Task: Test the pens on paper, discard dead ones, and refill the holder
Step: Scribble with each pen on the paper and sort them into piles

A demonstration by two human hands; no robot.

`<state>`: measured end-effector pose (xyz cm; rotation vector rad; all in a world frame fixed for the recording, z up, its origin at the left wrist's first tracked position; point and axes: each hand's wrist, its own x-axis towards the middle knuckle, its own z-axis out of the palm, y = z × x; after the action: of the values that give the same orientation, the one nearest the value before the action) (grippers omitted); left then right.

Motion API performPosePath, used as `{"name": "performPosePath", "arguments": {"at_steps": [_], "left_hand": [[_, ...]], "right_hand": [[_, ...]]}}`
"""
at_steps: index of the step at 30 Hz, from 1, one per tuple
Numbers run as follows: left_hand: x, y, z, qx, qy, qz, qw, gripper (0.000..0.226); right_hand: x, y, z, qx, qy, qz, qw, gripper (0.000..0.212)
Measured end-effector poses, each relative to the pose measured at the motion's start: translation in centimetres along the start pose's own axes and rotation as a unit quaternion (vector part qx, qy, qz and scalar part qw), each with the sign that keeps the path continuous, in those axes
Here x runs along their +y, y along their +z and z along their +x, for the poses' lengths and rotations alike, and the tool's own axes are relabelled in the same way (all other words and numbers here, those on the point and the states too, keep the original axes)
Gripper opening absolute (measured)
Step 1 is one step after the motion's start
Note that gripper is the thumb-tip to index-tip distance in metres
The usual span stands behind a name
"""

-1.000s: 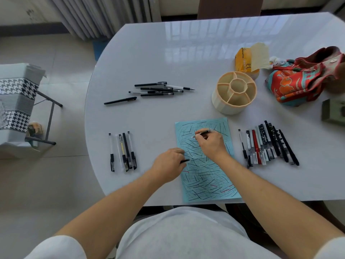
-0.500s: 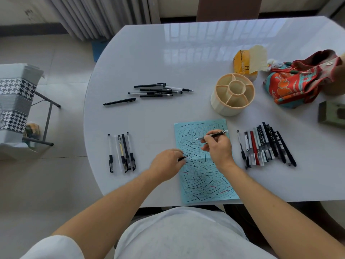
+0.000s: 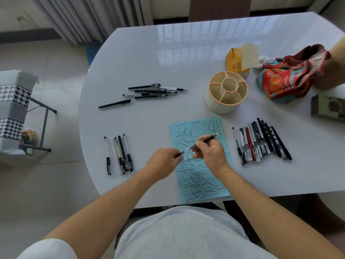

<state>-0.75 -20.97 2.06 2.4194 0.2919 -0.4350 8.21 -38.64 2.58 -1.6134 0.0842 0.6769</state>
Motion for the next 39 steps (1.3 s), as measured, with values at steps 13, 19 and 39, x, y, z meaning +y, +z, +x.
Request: {"name": "performPosePath", "arguments": {"at_steps": [13, 19, 39], "left_hand": [[0.8, 0.5, -1.1, 0.003, -0.017, -0.044, 0.999, 0.026], [1.1, 1.5, -0.7, -0.021, 0.006, -0.027, 0.999, 0.020], [-4.0, 0.7, -0.5, -0.014, 0.070, 0.123, 0.990, 0.056]], "right_hand": [[1.6, 0.3, -0.5, -0.047, 0.017, -0.030, 0.998, 0.010], [1.3, -0.1, -0.5, -0.032, 0.019, -0.087, 0.995, 0.007], [-0.7, -8.0, 5.0, 0.147, -0.052, -0.597, 0.787, 0.027]]}}
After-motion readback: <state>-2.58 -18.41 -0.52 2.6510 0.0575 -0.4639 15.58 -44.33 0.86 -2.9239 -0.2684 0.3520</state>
